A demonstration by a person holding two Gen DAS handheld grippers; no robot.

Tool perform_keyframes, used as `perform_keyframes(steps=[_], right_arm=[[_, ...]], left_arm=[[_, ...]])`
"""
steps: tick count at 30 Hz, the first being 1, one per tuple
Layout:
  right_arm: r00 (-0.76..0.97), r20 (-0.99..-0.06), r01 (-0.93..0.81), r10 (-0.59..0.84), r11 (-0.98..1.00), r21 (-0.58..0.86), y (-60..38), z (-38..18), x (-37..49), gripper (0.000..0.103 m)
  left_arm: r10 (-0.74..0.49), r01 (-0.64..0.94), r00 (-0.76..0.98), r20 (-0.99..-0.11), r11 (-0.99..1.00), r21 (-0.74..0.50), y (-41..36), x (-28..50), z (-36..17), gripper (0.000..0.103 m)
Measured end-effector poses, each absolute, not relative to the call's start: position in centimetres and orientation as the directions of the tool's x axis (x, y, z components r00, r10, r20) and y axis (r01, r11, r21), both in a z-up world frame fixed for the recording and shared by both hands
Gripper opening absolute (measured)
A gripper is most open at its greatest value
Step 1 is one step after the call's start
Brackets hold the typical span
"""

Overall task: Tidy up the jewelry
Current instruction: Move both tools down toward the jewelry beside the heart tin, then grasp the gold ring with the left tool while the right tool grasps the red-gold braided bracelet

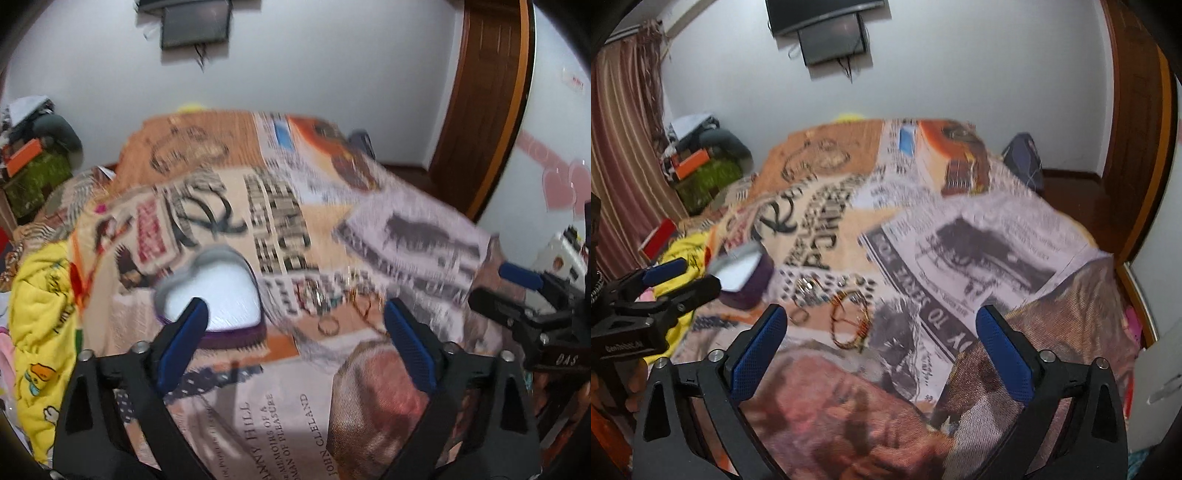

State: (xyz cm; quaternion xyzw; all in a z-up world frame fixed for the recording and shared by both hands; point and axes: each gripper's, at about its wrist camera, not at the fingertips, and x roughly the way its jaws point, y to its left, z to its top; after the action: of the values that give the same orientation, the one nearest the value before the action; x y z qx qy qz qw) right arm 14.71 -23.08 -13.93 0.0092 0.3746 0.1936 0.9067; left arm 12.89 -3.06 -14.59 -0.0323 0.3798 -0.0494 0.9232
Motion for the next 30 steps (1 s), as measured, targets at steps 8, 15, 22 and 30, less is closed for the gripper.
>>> perform_keyframes(steps=[8, 15, 22, 30], right_arm=[[0.546, -0.727, -0.421, 0.416, 0.887, 0.191, -21.7, -16.9, 16.2, 0.080], [0.471, -0.755, -0.489, 0.457, 0.847, 0.208, -20.0, -19.0, 17.4, 0.064], [0.407, -0.773, -0.517, 0.486, 0.821, 0.243, -19.7, -20.5, 18.1, 0.055], [0.404, -0.782, -0.555, 0.475, 0.807, 0.204, -18.6, -20.9, 18.0, 0.047]], left_arm=[[-0.195, 0.096, 0.579, -0.791, 0.981, -0.172, -3.4, 15.2, -19.3, 0.074], [-0.229, 0.158, 0.546, -0.806, 0.973, -0.169, -4.2, 16.0, -20.6, 0.054], [-0.260, 0.188, 0.529, -0.808, 0.964, -0.187, -4.6, 17.1, -21.2, 0.043], [-0.308, 0.180, 0.508, -0.804, 0.951, -0.251, -4.2, 18.0, -21.8, 0.025]])
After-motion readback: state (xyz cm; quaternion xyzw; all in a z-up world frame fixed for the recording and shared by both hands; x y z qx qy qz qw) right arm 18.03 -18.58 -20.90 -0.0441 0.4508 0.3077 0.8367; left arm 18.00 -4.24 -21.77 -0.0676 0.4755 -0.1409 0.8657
